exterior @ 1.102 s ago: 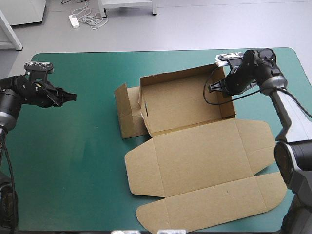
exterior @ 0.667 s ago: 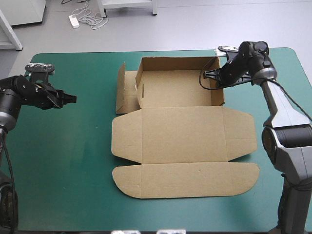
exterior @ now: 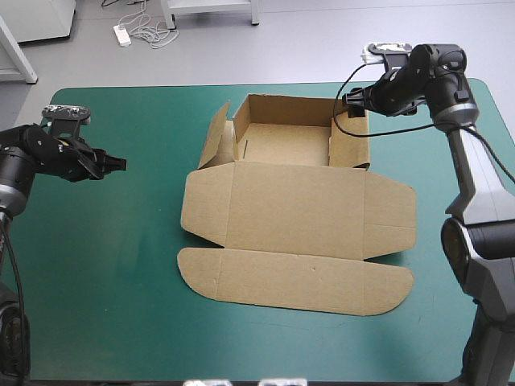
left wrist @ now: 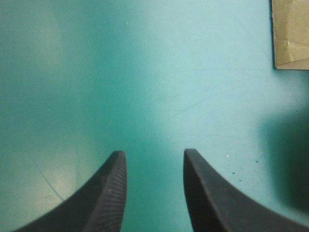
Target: Fold the box
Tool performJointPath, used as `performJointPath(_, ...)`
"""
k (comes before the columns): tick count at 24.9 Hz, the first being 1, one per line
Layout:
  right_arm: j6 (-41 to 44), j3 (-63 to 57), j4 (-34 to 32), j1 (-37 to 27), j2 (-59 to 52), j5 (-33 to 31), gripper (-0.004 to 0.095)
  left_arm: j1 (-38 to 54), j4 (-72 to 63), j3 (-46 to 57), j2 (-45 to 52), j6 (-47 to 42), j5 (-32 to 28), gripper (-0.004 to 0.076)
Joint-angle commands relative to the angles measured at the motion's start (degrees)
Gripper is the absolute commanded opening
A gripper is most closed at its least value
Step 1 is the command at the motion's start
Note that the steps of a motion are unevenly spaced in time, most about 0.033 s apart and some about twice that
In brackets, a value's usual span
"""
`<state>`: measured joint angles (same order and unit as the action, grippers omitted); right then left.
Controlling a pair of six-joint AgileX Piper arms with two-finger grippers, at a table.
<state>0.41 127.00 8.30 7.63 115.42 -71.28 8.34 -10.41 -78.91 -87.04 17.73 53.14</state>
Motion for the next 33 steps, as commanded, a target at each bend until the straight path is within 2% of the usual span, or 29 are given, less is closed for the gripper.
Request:
performJointPath(1,0.6,0.2,-9.9,5.0,-10.0,-0.2,0.0705,-0.2,-1.0,-1.5,2.5,0.0,-1.3,0.0279)
performJointPath(3,5.3,-3.3,-18.9,9.4,-13.7,-0.2,0.0698,-0.2,-1.0,-1.5,2.5,0.0,-1.0,0.0279)
performJointPath(8,11.2,-9.3,-17.0,10.5,-15.2,0.2,0.0698,-0.2,-1.0,-1.5,2.5,-0.1,-0.6,0.0279)
performJointPath(13,11.9,-10.2,-20.5,9.0,-11.5,4.5,0.0698,-0.2,-1.3,-1.5,2.5,-0.1,-0.4,0.0279)
performJointPath(20,9.2,-3.5,-9.6,2.0,-1.5,1.7,0.0697,-0.2,-1.1,-1.5,2.5,-0.1,-0.4,0.0279)
performJointPath(26,7.4,3.5,-4.0,1.8,6.9,0.2,0.0677,-0.2,-1.1,-1.5,2.5,-0.1,-0.2,0.0279)
performJointPath(28,7.9,5.1,-5.0,1.8,9.2,0.1,0.0589,-0.2,-1.1,-1.5,2.5,-0.1,0.2,0.0279)
performJointPath(29,7.9,5.3,-4.8,1.8,10.2,0.0,0.0499,-0.2,-1.1,-1.5,2.5,-0.1,0.4,0.0279)
performJointPath(30,7.9,5.4,-4.5,1.8,10.6,-0.1,0.0451,-0.2,-1.1,-1.5,2.5,-0.1,0.4,0.0279)
performJointPath(31,7.8,5.4,-3.6,1.8,11.1,-0.1,0.0340,-0.2,-1.1,-1.5,2.5,-0.1,0.4,0.0279)
performJointPath(33,7.2,5.4,-3.3,1.8,11.5,-0.1,0.0211,-0.2,-1.1,-1.5,2.5,-0.1,0.5,0.0279)
